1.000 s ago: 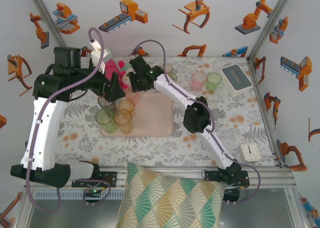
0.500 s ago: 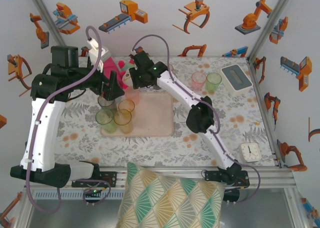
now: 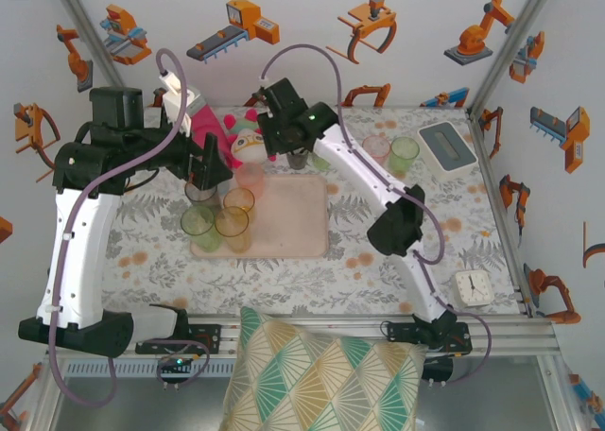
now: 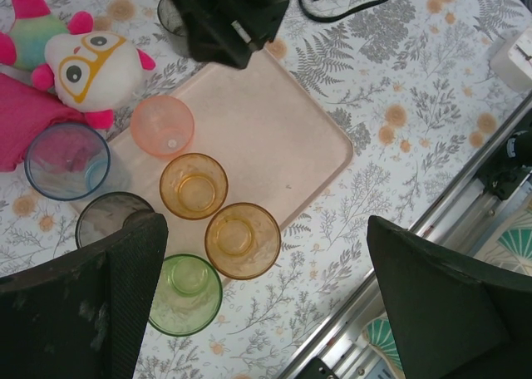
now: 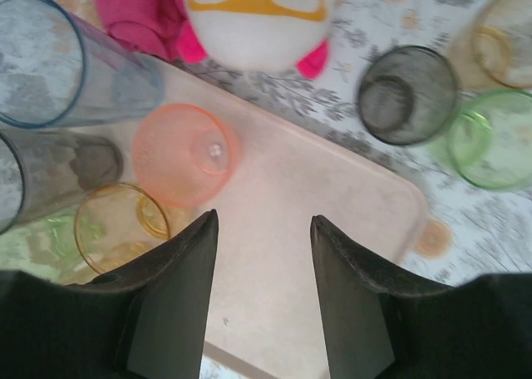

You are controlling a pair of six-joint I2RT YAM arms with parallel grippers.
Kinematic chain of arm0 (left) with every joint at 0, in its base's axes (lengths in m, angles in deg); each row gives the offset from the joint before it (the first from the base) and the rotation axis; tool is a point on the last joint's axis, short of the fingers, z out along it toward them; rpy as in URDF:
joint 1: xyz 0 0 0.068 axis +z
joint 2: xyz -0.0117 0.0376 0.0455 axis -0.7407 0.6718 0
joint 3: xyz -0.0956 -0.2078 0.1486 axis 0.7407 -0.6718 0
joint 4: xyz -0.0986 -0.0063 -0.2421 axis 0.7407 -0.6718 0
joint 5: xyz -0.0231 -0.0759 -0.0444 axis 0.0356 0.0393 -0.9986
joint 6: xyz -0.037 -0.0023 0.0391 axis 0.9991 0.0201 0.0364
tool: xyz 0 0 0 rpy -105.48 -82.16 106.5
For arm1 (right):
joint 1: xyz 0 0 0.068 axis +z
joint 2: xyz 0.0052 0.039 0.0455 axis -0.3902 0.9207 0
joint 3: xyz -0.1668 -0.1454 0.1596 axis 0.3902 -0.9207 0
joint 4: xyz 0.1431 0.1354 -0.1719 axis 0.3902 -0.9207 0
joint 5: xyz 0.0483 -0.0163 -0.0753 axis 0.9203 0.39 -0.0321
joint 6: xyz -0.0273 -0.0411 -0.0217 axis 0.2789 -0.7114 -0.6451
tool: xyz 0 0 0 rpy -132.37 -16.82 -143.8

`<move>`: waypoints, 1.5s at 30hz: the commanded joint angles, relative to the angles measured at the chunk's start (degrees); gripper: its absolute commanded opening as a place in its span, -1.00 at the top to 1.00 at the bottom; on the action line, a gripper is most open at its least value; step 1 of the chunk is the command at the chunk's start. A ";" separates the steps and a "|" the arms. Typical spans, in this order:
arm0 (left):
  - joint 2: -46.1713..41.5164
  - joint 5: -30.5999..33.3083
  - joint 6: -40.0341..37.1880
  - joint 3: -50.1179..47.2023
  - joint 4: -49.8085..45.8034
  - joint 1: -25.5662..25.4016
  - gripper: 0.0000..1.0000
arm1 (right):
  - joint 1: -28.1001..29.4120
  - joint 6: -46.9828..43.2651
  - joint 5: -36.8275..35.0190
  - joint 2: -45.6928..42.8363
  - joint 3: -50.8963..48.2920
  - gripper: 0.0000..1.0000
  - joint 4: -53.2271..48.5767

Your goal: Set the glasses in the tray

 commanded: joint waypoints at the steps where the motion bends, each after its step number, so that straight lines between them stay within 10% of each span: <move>1: -1.28 0.09 -0.57 0.41 -0.05 0.26 -0.94 | -2.51 -1.79 -7.08 -9.20 -5.28 0.08 -3.73; 18: -0.64 -1.77 -1.58 -0.63 -0.40 0.82 -0.94 | -26.94 2.34 -7.16 -33.42 -38.92 0.11 2.60; 45: 0.01 -2.28 -1.45 -1.00 -0.80 0.83 -0.94 | -43.01 0.91 2.48 -23.12 -43.01 0.15 13.37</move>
